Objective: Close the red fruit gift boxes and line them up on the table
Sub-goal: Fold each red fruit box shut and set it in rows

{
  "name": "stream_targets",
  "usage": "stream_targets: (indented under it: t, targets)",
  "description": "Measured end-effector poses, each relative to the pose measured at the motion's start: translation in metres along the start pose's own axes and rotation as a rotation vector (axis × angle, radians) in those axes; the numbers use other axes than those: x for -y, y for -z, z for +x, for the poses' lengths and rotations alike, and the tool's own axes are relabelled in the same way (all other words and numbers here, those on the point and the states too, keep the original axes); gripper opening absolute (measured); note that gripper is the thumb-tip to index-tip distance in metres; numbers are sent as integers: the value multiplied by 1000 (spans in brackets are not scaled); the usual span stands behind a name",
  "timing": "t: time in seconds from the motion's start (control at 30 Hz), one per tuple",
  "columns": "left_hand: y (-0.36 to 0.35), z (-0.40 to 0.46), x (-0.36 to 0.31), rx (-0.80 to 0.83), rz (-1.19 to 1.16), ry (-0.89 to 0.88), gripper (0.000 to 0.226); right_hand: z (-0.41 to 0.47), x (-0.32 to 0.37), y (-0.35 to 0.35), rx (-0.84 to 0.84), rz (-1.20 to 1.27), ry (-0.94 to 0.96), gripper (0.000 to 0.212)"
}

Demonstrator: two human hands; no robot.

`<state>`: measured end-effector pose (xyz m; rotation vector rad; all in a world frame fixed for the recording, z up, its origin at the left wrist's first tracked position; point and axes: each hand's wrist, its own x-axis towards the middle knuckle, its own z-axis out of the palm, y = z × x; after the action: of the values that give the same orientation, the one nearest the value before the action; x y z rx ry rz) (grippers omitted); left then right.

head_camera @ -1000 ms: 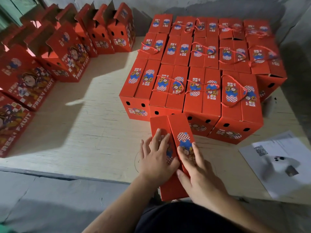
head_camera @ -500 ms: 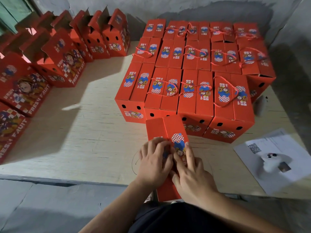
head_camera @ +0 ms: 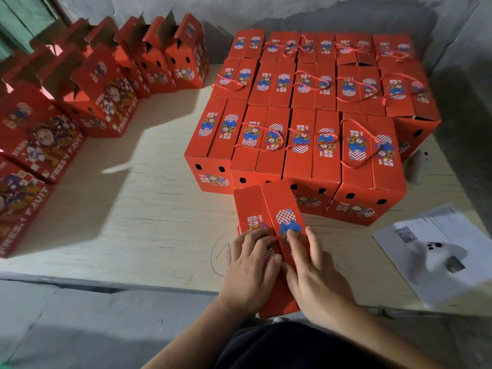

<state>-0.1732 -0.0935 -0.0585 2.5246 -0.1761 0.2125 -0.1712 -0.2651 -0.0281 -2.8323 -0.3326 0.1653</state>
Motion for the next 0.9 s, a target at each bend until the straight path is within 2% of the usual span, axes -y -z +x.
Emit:
stream_targets:
  t: [0.07,0.1,0.2,0.27,0.3,0.37,0.43,0.57,0.63,0.73,0.83,0.9]
  targets:
    - [-4,-3,-1,-5,-91,63,51,0,6,1,-32,-87,10,75]
    - [-5,-3,-2,-28,-164,150,60,1,6,-1,-59,-115,16,75]
    - [-2,1,-9,-36,-537,573,85,3,3,-3,-31,-73,20,77]
    - [2,6,-11,54,-950,658,72,3,-2,-2,11,32,8,82]
    - [3,7,-10,84,-1046,648,63,4,-8,-1,41,114,5,85]
    - [7,10,-9,99,-1067,608,54,7,-20,2,108,288,-30,93]
    - [11,10,-8,114,-1075,634,51,11,-26,6,159,349,-46,100]
    - [13,8,1,92,-1033,633,42,9,-23,6,143,384,16,91]
    - [14,7,6,110,-977,613,44,5,-24,5,151,399,-13,91]
    - [15,5,8,121,-945,603,50,3,-20,4,162,282,-31,93]
    - [13,1,2,98,-954,727,56,8,-17,4,199,248,-63,99]
    - [14,-4,2,114,-1022,908,57,14,-18,9,245,406,-130,113]
